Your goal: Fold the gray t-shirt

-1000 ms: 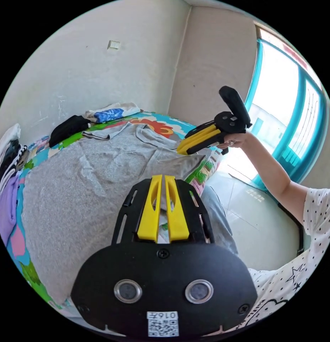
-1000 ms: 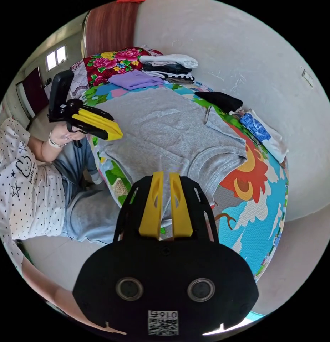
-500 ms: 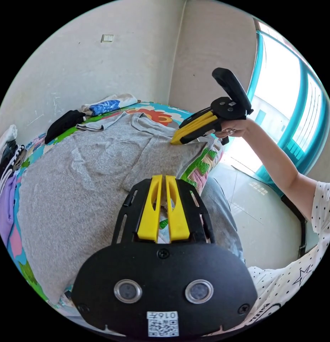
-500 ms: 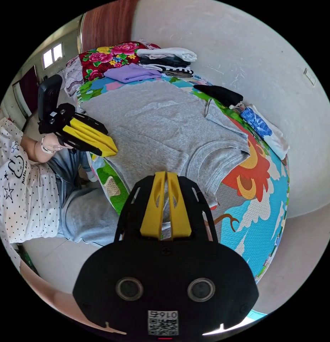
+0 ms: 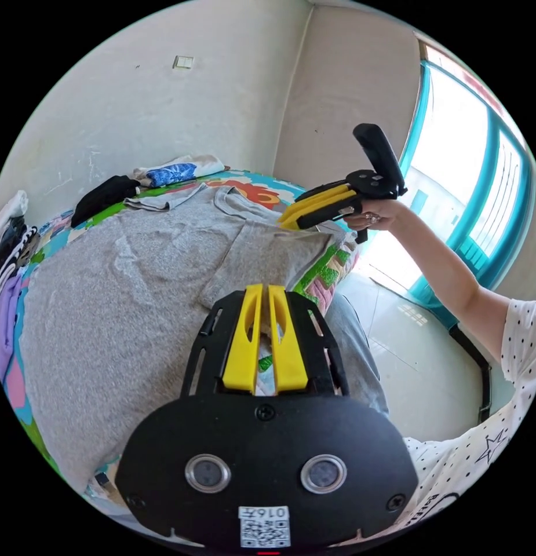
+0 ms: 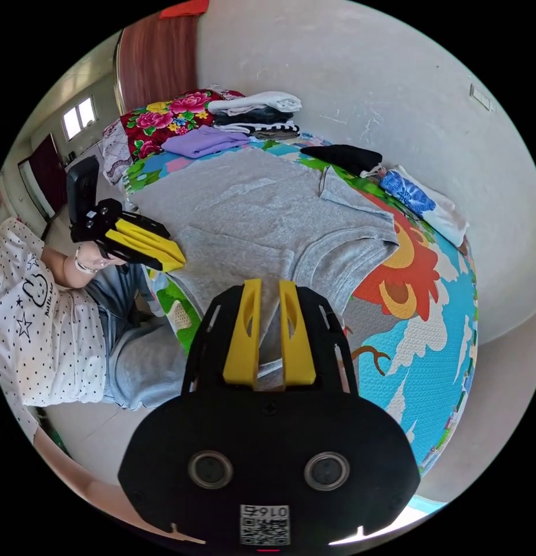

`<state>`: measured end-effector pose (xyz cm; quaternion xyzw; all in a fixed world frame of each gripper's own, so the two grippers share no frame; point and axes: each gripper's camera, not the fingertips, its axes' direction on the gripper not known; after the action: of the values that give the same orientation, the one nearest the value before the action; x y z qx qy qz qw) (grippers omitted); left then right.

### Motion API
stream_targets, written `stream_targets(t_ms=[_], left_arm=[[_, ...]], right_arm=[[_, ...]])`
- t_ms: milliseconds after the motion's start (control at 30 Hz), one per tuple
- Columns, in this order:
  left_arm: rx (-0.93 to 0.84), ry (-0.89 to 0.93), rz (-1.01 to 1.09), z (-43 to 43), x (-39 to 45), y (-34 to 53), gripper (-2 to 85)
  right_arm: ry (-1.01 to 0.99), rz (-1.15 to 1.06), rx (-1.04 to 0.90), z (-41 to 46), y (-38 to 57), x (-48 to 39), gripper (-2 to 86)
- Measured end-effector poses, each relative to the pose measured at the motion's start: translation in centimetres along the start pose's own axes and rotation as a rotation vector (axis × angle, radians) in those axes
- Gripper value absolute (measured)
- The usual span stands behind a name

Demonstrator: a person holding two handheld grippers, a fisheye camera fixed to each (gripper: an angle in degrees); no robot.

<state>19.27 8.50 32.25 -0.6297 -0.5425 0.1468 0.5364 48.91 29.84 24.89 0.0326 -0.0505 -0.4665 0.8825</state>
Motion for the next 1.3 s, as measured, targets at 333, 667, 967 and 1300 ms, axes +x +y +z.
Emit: stream_targets(t_ms=[333, 667, 967, 1300], left_arm=[[0.000, -0.051, 0.007, 0.7, -1.1, -0.3, -0.7], [0.059, 0.003, -0.004, 0.4, -5.8, 1.2, 0.3], [0.191, 0.119, -0.065, -3.8, -10.5, 1.0, -0.9], [0.000, -0.003, -0.202, -3.1, -18.6, -1.6, -0.8]], right_arm=[[0.020, -0.182, 0.145, -2.2, 3.4, -5.2, 0.3], [-0.023, 0.072, 0.227, -1.9, 8.4, 0.0, -0.3], [0.044, 0.165, 0.380, -6.2, 10.9, 2.6, 0.5], [0.315, -0.135, 0.224, -1.0, -8.8, 1.3, 9.4]])
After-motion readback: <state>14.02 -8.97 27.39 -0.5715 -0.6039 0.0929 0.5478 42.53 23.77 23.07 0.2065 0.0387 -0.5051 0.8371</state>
